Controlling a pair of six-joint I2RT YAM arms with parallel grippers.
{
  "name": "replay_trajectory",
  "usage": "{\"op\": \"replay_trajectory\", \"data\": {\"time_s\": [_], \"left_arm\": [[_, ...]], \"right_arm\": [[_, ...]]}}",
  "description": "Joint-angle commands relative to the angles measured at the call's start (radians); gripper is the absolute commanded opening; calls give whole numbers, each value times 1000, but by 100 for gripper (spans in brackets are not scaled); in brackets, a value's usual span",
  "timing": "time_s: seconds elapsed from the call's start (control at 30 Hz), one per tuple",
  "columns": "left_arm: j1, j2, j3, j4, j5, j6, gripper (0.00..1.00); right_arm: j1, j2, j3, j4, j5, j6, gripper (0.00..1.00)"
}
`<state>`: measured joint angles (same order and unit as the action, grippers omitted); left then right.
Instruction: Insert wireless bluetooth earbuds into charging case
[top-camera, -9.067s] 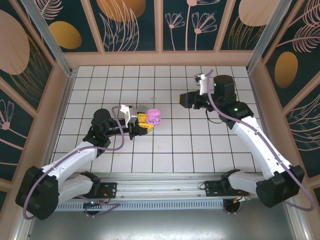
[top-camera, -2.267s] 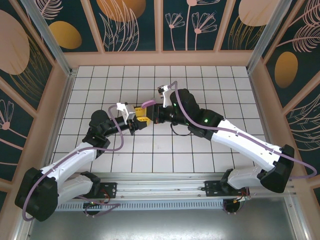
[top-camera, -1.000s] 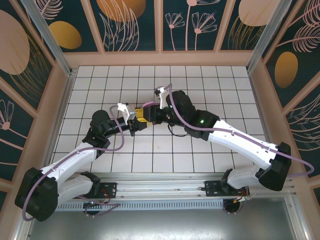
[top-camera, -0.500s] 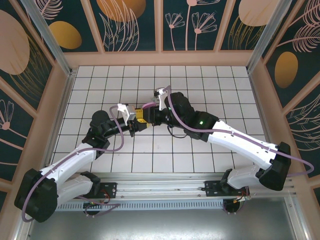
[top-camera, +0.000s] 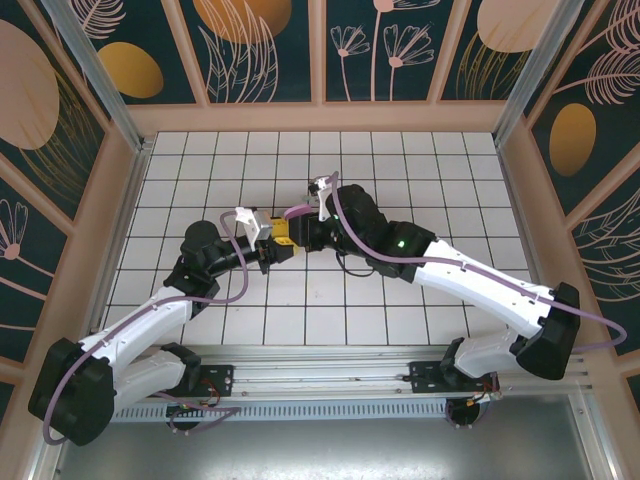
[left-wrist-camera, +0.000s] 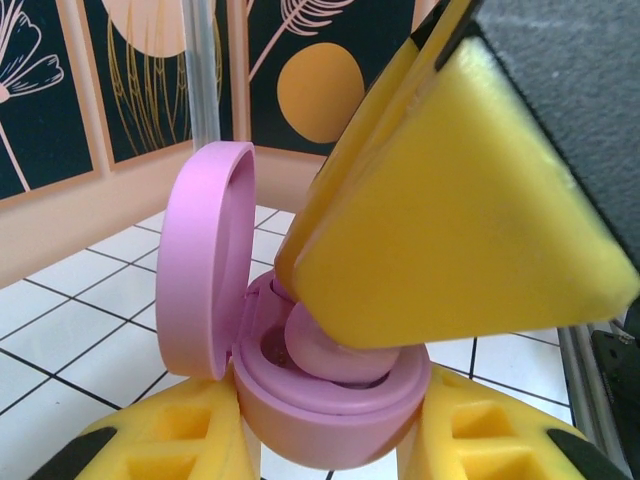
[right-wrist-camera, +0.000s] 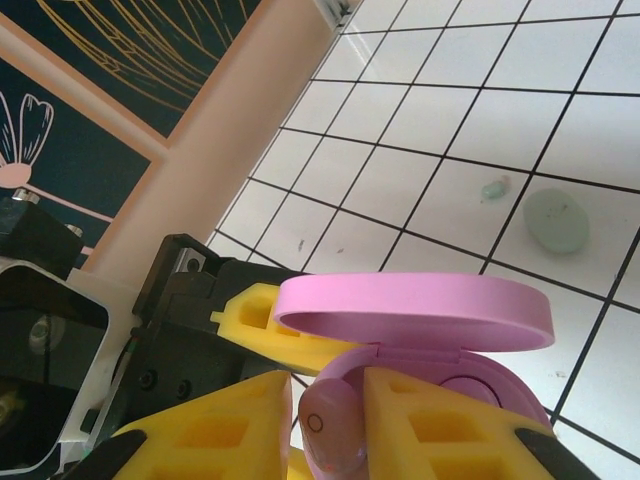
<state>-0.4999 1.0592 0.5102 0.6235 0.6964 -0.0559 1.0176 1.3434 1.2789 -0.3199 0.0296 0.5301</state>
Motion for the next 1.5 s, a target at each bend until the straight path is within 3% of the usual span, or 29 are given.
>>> {"op": "replay_trajectory", "data": {"time_s": [0.0, 0.47, 0.83, 1.13, 1.47], "left_arm": [[-2, -21, 16, 53, -11, 14, 8], [-1, 7, 22, 61, -1, 17, 8], [-1, 16, 20, 24, 34, 48, 8], [-2, -22, 27, -61, 75, 136, 9], [-2, -9, 58, -83, 72, 163, 9]], "right_arm": [[10, 14, 39, -77, 39, -1, 26], [20, -16, 88, -81, 54, -6, 26], [-2, -61, 171, -98, 34, -104, 29], [-226, 46, 212, -144, -259, -110, 31], [-269, 129, 233, -200, -454, -158, 30]]}}
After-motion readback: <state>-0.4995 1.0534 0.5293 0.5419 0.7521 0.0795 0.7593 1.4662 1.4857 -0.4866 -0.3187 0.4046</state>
